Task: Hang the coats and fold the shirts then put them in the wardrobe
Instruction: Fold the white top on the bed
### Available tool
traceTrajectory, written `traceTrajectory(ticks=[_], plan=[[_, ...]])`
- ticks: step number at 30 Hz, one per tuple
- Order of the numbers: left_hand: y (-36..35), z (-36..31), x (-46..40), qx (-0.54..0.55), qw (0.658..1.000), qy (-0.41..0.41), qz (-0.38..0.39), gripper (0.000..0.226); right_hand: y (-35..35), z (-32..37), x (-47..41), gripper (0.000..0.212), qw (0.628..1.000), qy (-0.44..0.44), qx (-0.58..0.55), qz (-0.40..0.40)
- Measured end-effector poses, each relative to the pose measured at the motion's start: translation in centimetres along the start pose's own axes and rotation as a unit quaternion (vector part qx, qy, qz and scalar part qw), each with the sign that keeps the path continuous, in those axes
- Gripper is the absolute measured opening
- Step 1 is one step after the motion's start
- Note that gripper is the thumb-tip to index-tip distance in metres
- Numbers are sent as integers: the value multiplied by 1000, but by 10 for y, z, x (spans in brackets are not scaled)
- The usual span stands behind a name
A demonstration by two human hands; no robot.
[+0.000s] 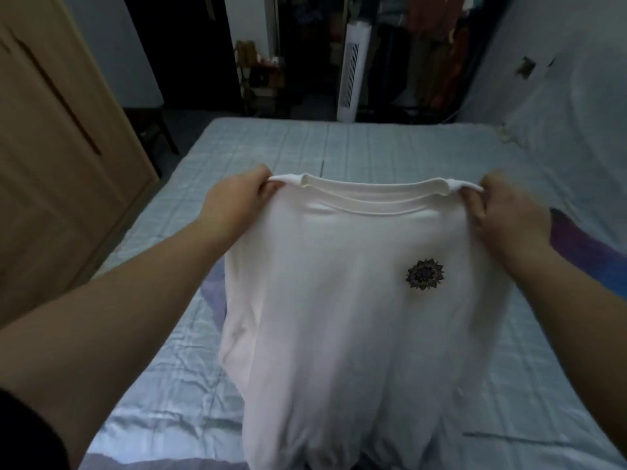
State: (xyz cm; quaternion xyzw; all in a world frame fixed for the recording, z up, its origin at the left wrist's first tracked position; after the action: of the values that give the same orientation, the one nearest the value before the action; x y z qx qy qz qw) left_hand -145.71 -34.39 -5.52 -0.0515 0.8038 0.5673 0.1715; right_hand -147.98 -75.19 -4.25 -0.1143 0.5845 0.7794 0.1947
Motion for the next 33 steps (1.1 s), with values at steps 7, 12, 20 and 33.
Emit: traceTrajectory(ticks=[7,12,20,33], plan=[[-311,74,-95,-9,988,68,136,36,-314,-95,-87,33,993,-18,49,107],[-521,137,-141,-15,976,144,163,32,-531,-151,-112,32,986,-29,80,146],[-624,167,-151,-82,985,140,54,16,-646,-183,-107,20,992,-18,76,103],[-584,118,-112,-63,995,-17,70,44,-591,-148,-55,45,987,43,62,141]])
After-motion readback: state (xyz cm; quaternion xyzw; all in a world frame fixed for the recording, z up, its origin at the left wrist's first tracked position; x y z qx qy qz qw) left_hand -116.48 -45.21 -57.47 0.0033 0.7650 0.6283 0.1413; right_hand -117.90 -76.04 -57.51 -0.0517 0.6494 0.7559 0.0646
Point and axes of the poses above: each hand's wrist, its own x-axis away from the middle knuckle, its own y-axis out of the back of the hand, z = x × y, the point moved 7 cm from there along -x, towards the middle knuckle, and after that the axes turned 3 degrees about -y, right-handed, at the moved point
